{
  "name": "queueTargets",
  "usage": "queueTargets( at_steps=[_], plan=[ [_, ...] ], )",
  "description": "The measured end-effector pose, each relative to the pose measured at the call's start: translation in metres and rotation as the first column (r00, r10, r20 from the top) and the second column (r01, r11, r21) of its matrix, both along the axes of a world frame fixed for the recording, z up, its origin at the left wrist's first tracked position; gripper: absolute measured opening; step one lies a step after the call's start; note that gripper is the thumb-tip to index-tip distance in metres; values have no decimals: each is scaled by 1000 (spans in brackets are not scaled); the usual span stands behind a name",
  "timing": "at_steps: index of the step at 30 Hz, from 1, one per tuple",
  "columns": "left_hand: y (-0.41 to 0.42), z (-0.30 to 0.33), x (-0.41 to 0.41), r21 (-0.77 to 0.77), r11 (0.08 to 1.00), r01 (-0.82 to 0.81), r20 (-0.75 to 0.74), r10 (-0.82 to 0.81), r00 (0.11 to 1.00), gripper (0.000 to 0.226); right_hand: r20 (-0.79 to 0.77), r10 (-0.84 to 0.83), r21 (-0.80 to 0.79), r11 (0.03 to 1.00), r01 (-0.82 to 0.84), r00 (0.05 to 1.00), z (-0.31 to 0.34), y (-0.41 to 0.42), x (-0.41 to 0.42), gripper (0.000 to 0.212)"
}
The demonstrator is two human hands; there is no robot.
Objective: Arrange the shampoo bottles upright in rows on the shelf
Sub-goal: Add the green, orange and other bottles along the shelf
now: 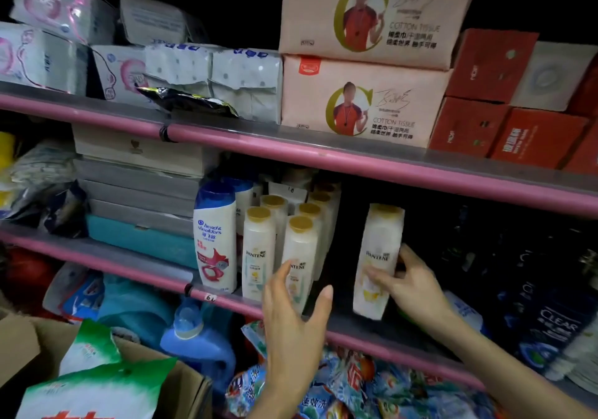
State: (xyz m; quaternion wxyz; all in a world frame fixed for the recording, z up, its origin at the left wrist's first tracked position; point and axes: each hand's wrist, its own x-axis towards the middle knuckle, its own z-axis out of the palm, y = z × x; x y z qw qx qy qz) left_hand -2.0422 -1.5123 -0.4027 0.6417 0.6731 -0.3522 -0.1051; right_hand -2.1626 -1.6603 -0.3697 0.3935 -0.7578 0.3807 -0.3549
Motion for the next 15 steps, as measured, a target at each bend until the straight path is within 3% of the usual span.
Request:
queueTargets(
  at_steps=[3, 10, 15],
  plan=[
    [-17, -27, 8, 74, 981, -179, 60, 175, 983, 70, -3, -146, 46, 988, 146, 989, -20, -43, 24, 39],
    [-47, -73, 11, 218, 892, -396, 171, 365, 915, 77, 63, -122, 93, 989, 115, 991, -46, -101, 57, 38],
    [-58, -84, 18, 228, 855, -465, 207, 424, 882, 79, -117, -132, 35, 990, 137, 984, -76, -108, 56, 53]
  ],
)
